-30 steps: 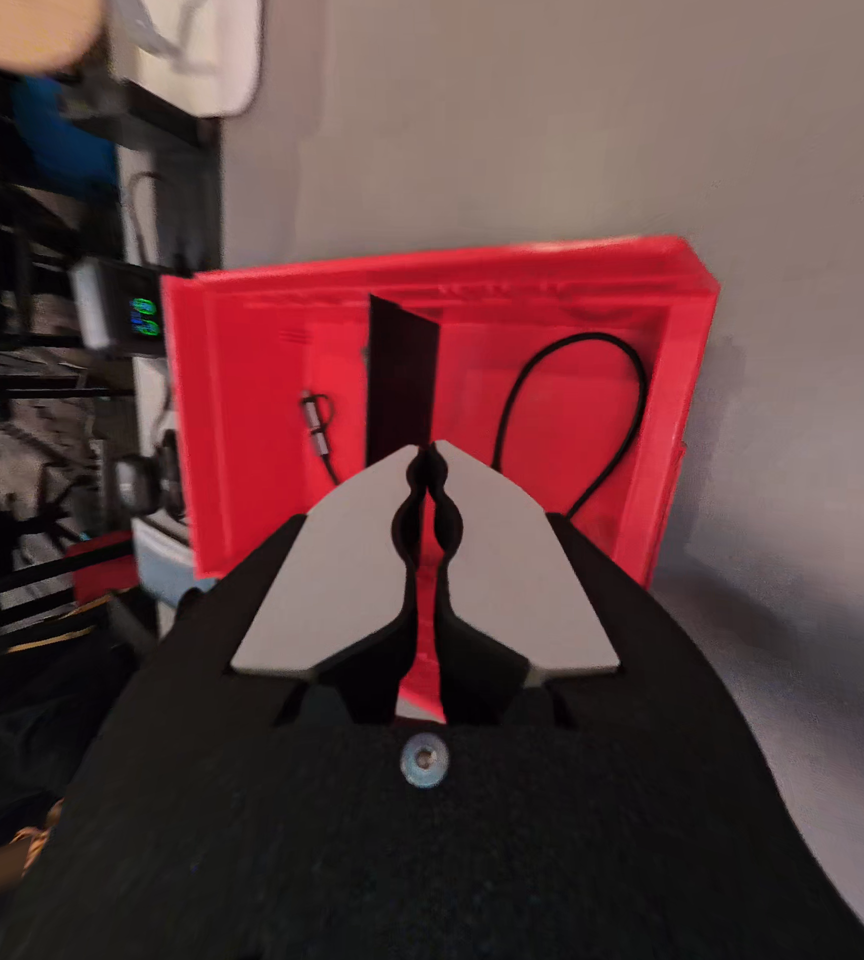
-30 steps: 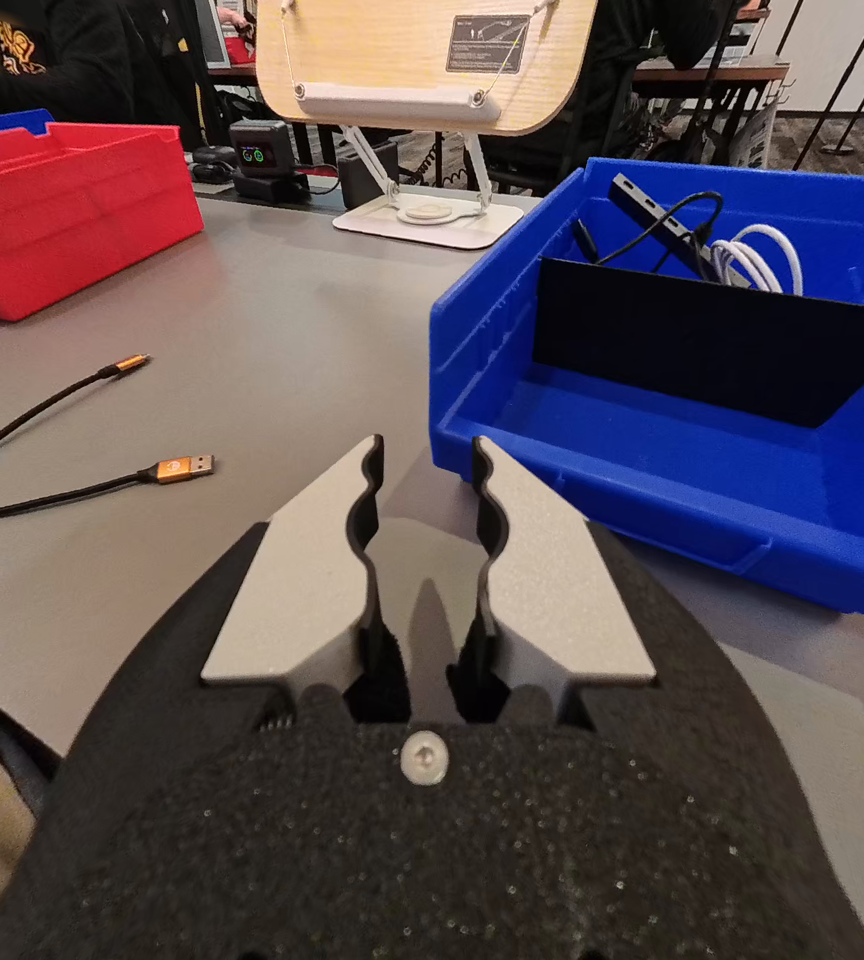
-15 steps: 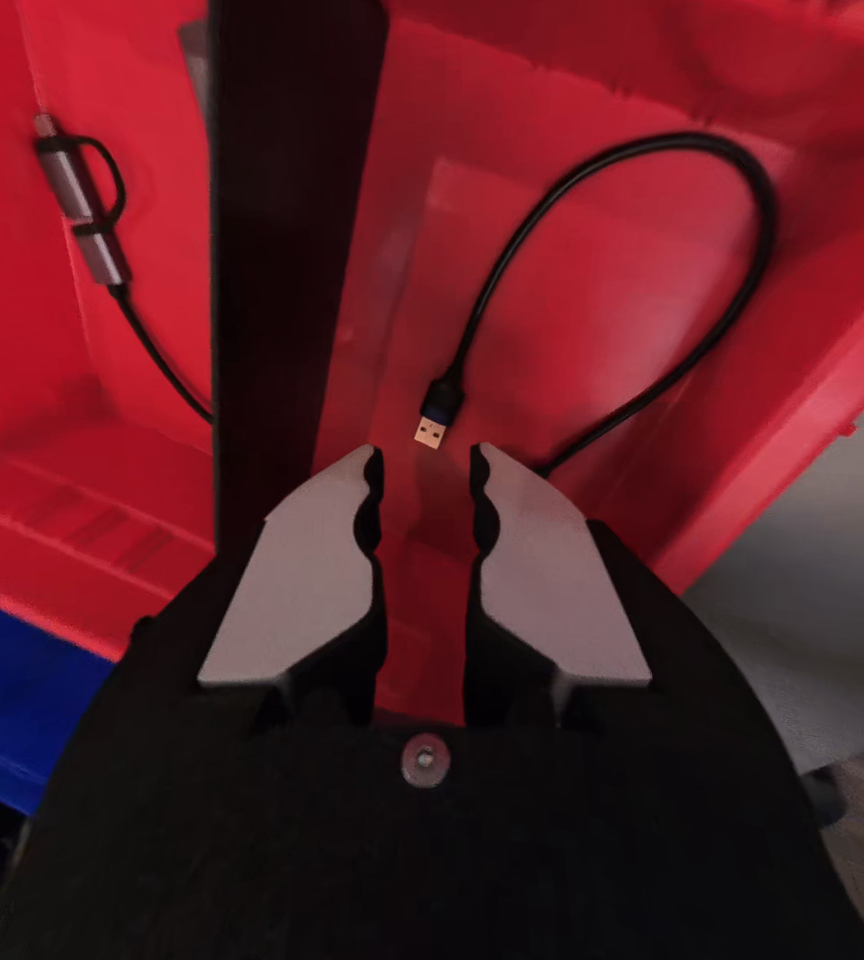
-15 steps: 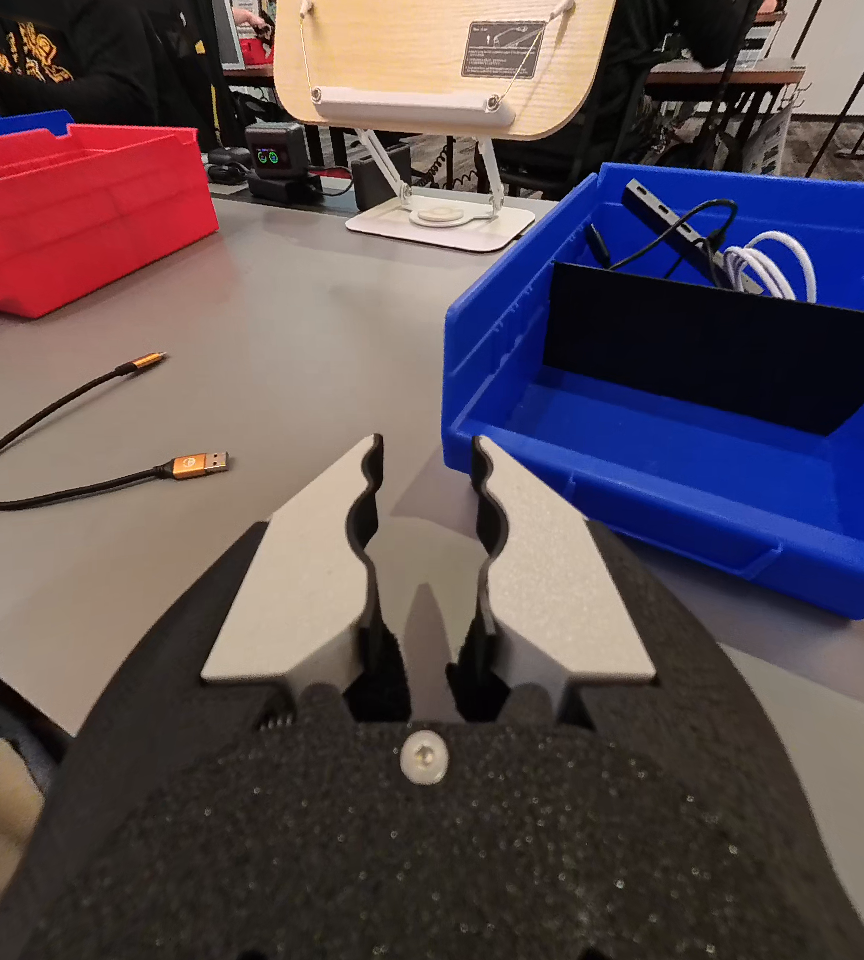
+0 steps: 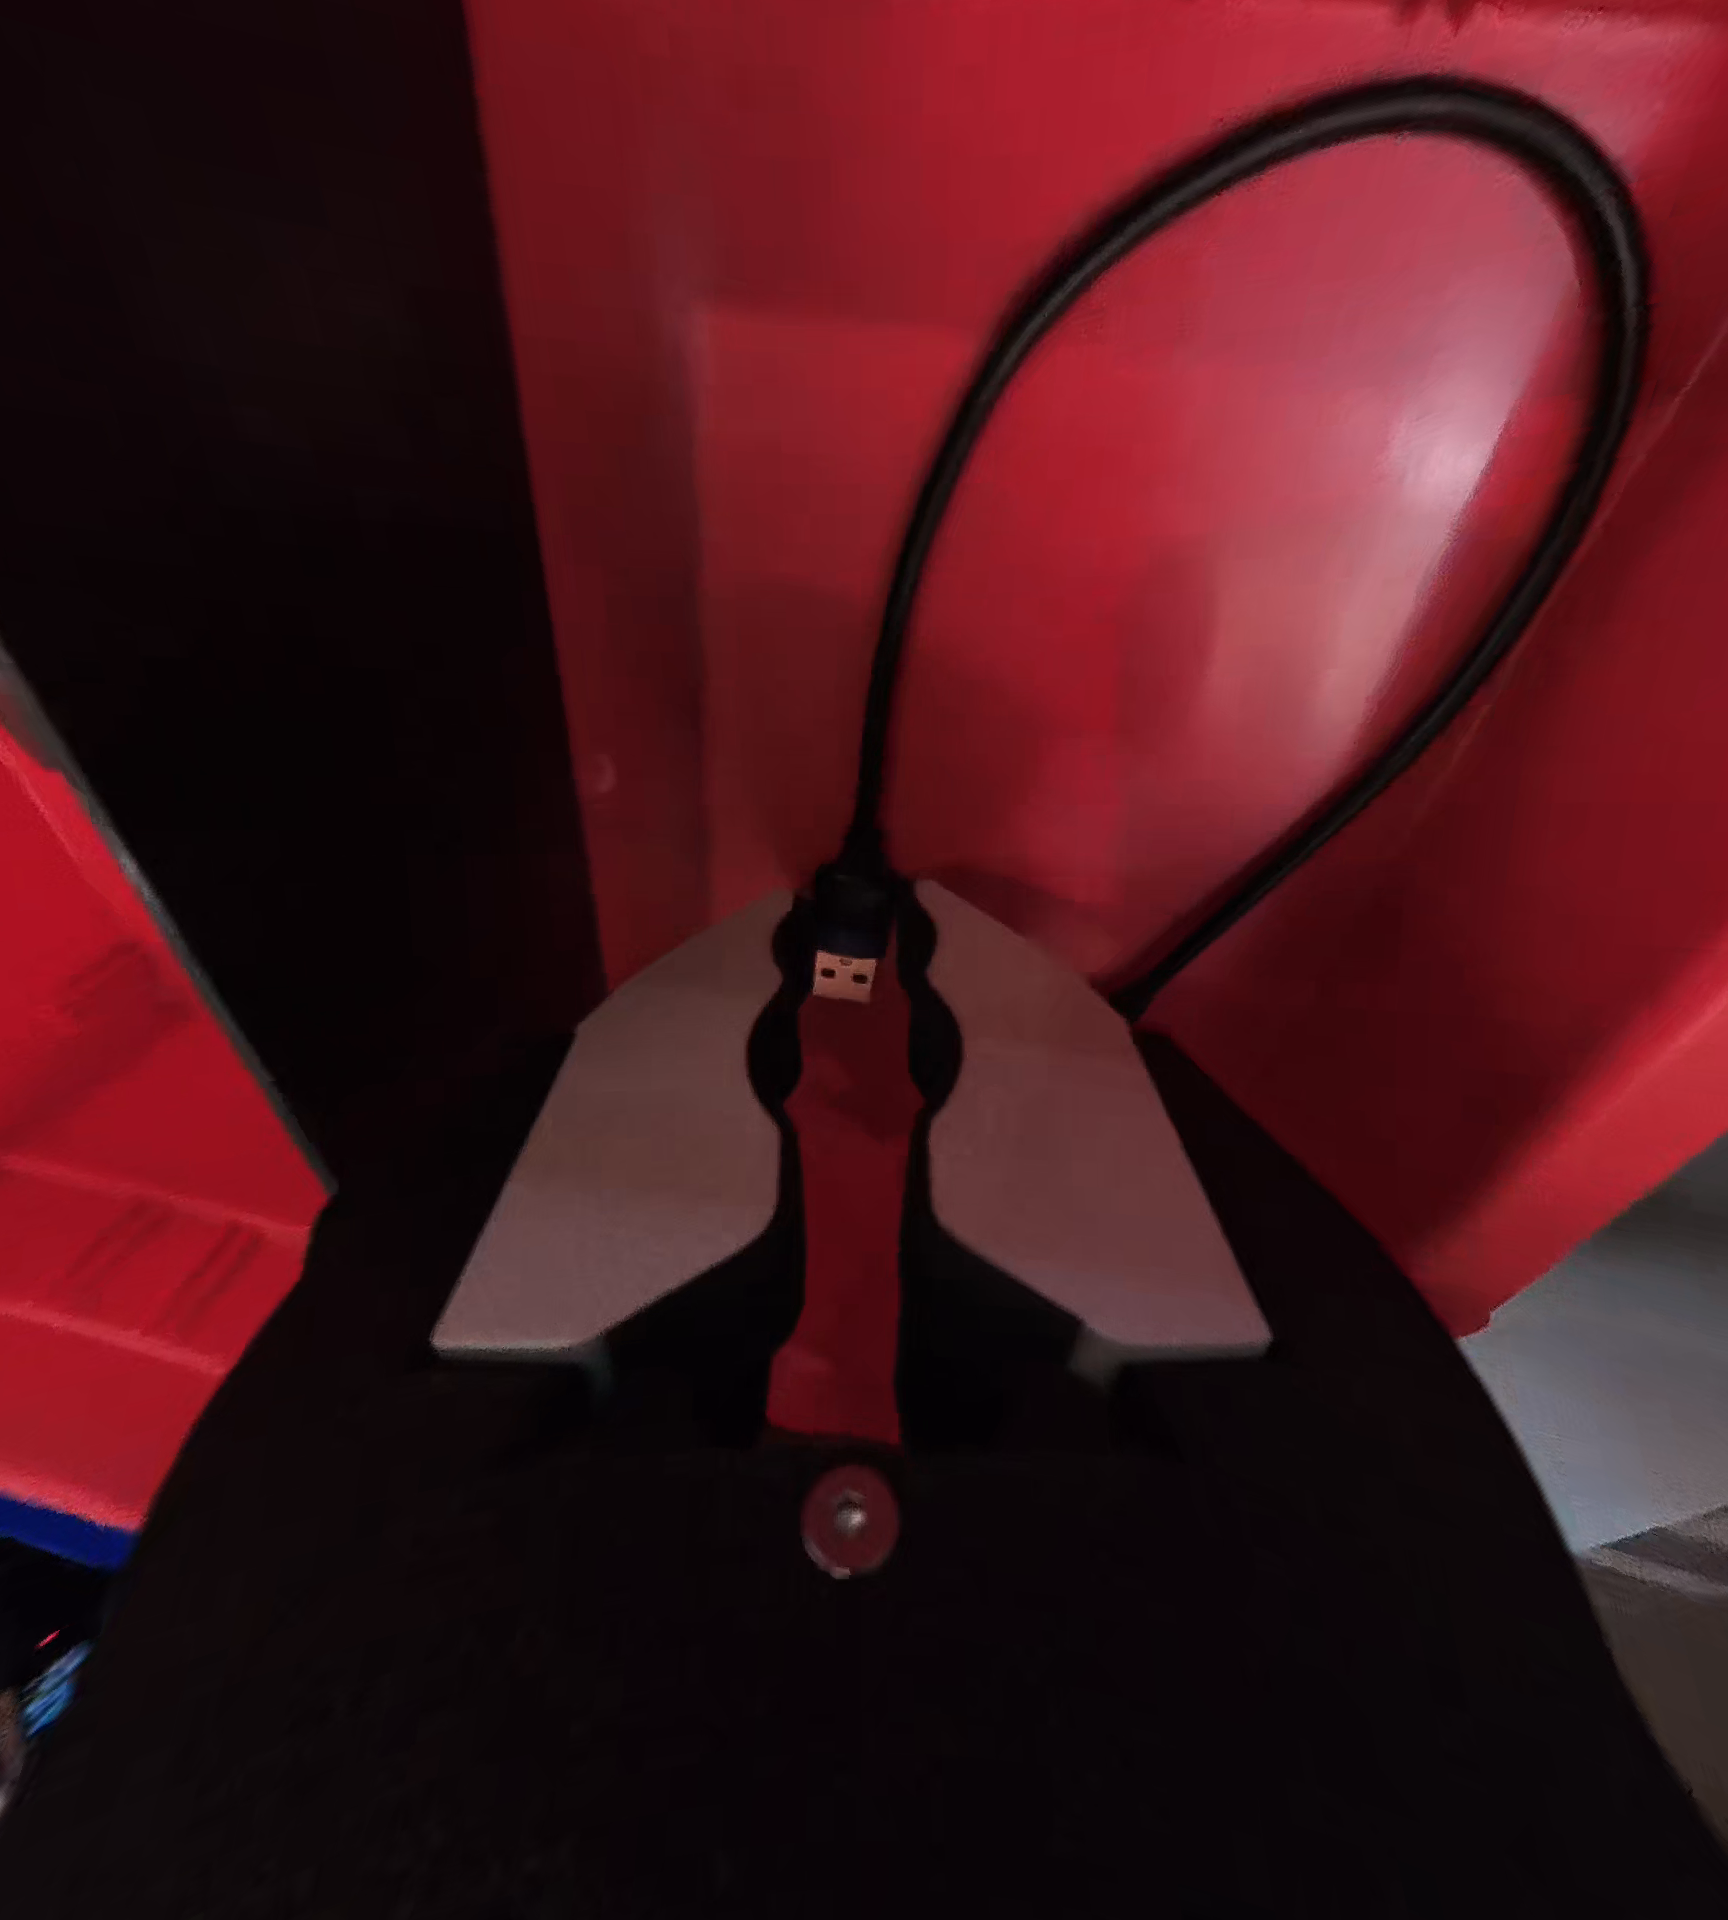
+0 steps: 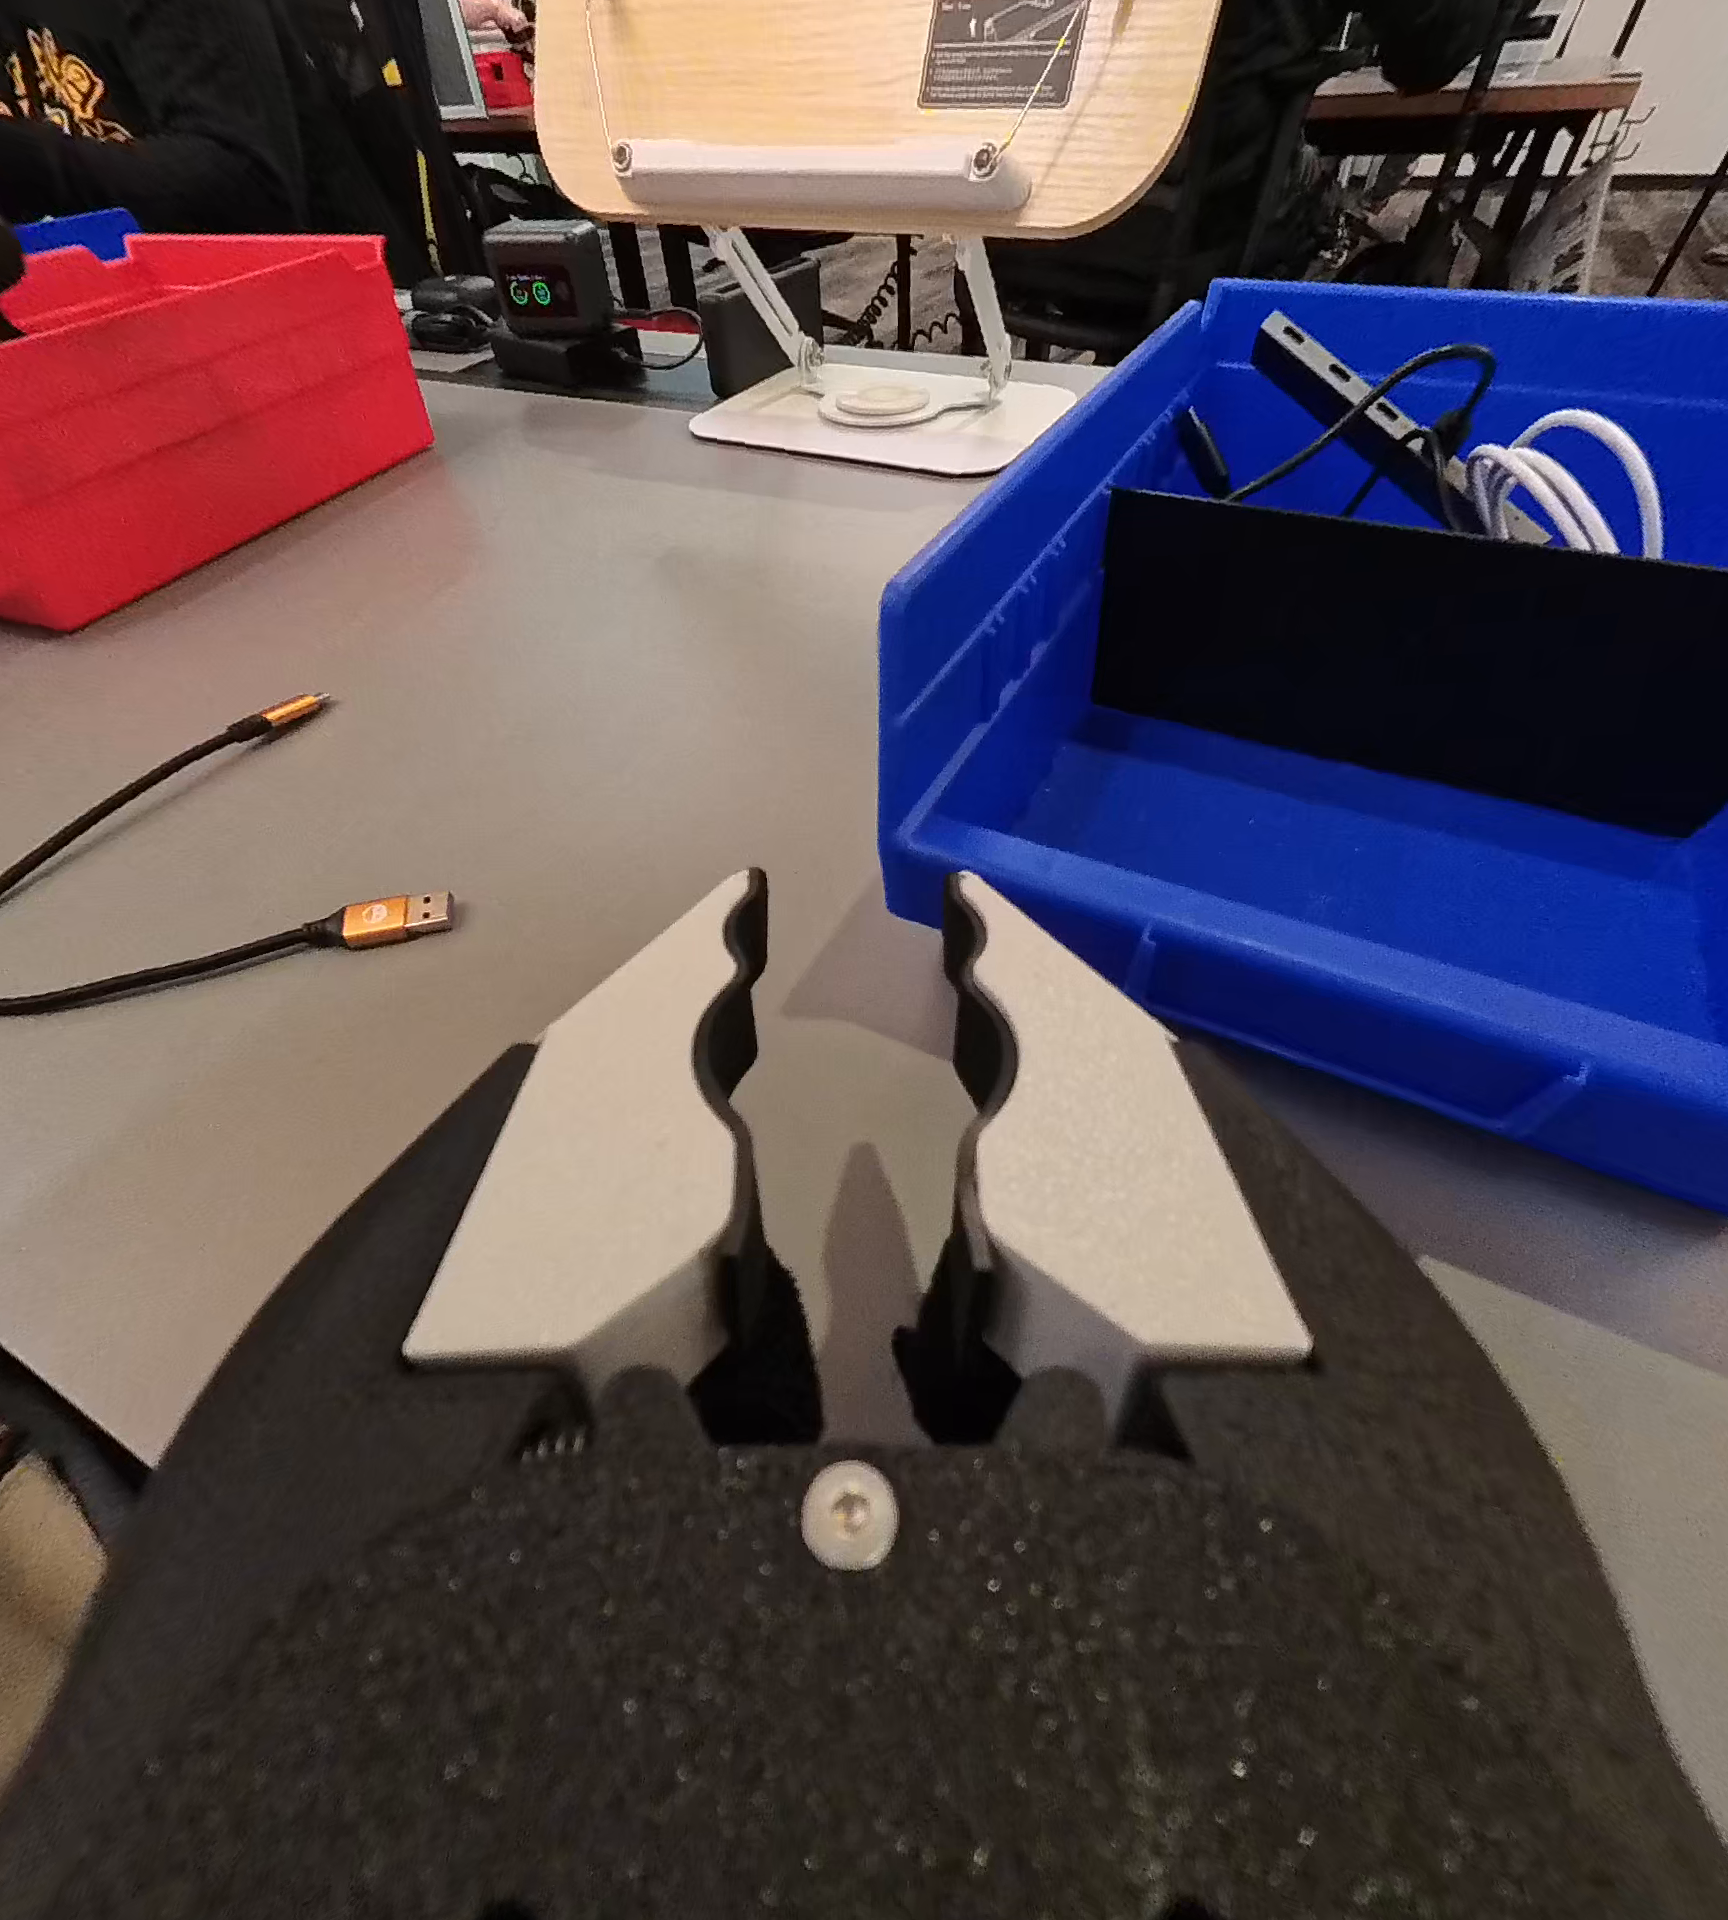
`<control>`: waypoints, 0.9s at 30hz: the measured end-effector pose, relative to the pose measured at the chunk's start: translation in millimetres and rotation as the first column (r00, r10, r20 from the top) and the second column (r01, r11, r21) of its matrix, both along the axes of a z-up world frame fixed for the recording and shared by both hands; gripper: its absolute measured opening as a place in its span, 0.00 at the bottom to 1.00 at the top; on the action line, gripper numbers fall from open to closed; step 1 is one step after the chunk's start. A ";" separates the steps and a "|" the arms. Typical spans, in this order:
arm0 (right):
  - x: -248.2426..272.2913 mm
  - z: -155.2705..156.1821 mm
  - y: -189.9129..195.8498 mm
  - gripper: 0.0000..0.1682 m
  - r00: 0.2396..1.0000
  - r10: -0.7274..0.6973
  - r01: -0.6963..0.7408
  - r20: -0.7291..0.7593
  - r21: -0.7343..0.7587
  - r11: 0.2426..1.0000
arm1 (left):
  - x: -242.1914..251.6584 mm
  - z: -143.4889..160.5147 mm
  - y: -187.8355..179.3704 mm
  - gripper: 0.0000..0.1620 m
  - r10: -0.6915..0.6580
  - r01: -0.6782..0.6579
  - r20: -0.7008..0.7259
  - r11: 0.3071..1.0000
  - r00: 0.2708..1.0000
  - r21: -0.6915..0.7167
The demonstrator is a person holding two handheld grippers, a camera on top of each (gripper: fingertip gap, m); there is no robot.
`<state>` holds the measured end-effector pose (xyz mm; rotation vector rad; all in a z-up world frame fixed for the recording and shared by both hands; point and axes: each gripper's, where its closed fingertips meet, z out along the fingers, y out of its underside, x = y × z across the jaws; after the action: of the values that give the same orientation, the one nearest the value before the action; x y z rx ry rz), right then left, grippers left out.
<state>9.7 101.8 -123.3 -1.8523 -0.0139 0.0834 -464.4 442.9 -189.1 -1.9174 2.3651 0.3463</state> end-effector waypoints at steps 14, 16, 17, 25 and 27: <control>-2.0 3.1 -0.3 0.19 1.000 0.011 -0.011 -0.008 0.012 1.000 | 10.3 270.3 -13.9 0.09 -0.186 0.013 0.210 0.777 0.960 0.629; -1.6 4.3 -0.2 0.19 1.000 0.010 -0.010 -0.009 0.016 1.000 | 27.4 296.5 -34.5 0.09 -0.243 0.044 0.216 0.753 0.946 0.657; -1.4 4.7 -0.1 0.19 1.000 0.010 -0.010 -0.010 0.018 1.000 | 41.5 302.3 -44.5 0.09 -0.280 0.068 0.224 0.751 0.933 0.657; -3.7 8.3 -0.6 0.19 1.000 0.017 -0.017 -0.007 0.028 0.999 | 157.0 179.0 -143.7 0.09 -0.577 0.518 0.083 0.779 0.812 0.353; -3.4 9.4 -1.6 0.19 1.000 0.016 -0.016 -0.010 0.032 0.999 | 172.7 130.8 -152.9 0.09 -0.635 0.615 -0.016 0.742 0.772 0.267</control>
<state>6.3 100.3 -113.9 -1.8197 -0.0227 0.1036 -291.7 290.0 -58.3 -0.9127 2.5727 0.4745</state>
